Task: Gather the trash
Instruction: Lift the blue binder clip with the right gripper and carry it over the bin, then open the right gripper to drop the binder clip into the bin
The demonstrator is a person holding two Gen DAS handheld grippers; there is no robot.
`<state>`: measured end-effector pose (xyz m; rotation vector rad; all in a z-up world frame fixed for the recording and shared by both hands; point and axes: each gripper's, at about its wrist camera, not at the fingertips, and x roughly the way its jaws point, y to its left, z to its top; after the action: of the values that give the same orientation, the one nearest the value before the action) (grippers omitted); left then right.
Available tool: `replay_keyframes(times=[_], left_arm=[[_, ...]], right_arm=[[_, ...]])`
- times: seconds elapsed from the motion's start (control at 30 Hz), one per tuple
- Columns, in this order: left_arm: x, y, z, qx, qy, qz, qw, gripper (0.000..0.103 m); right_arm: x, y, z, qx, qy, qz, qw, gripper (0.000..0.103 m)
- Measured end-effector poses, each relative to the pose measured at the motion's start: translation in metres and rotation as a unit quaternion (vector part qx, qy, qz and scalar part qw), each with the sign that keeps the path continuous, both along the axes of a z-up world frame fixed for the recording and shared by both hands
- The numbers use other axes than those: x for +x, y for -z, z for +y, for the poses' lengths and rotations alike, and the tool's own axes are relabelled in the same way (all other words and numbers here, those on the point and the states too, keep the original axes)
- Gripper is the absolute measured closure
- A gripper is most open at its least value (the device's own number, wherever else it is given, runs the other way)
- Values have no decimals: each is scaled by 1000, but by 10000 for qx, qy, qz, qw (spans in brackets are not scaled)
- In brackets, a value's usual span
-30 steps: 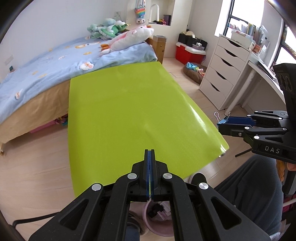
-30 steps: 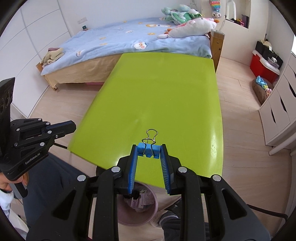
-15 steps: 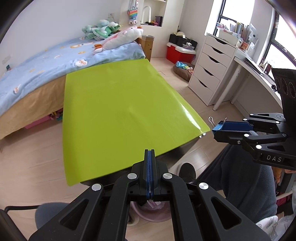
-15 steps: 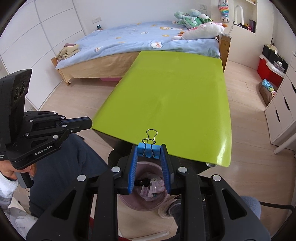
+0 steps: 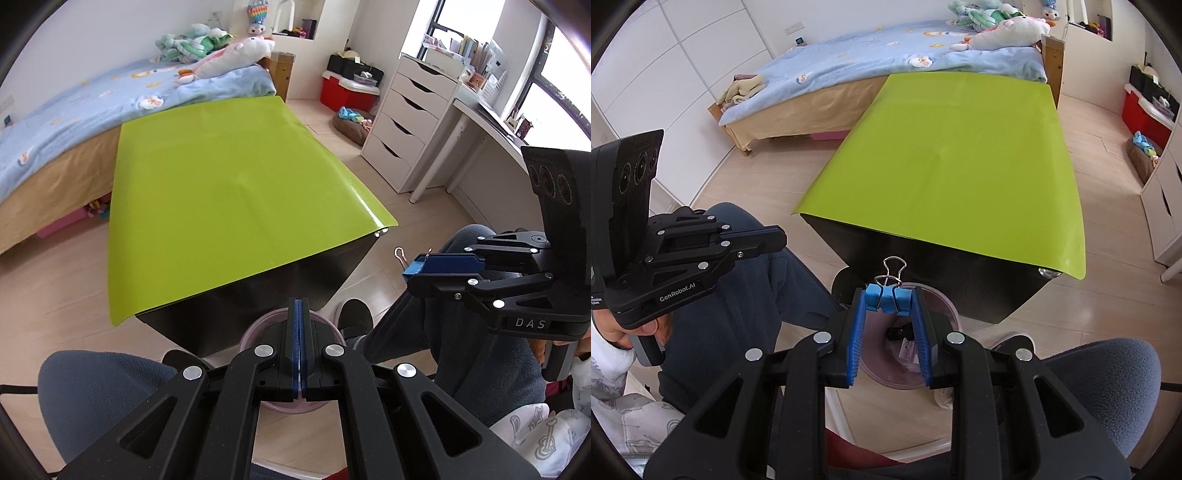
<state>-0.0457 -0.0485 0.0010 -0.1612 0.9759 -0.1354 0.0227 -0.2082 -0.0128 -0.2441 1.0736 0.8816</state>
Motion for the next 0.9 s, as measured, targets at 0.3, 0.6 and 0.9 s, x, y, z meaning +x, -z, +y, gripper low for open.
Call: replay_keyframes(times=[0.3, 0.6, 0.9], left_arm=[[0, 2, 3, 39, -175, 21, 9998, 14], [1, 6, 17, 181, -584, 153, 9980, 7], [5, 0, 22, 52, -647, 161, 9978, 7]], right_arm=[[3, -1, -11, 198, 150, 36, 9997, 8], [9, 3, -21, 55, 438, -38, 9990, 3], [16, -3, -21, 63, 583, -174, 9981, 3]])
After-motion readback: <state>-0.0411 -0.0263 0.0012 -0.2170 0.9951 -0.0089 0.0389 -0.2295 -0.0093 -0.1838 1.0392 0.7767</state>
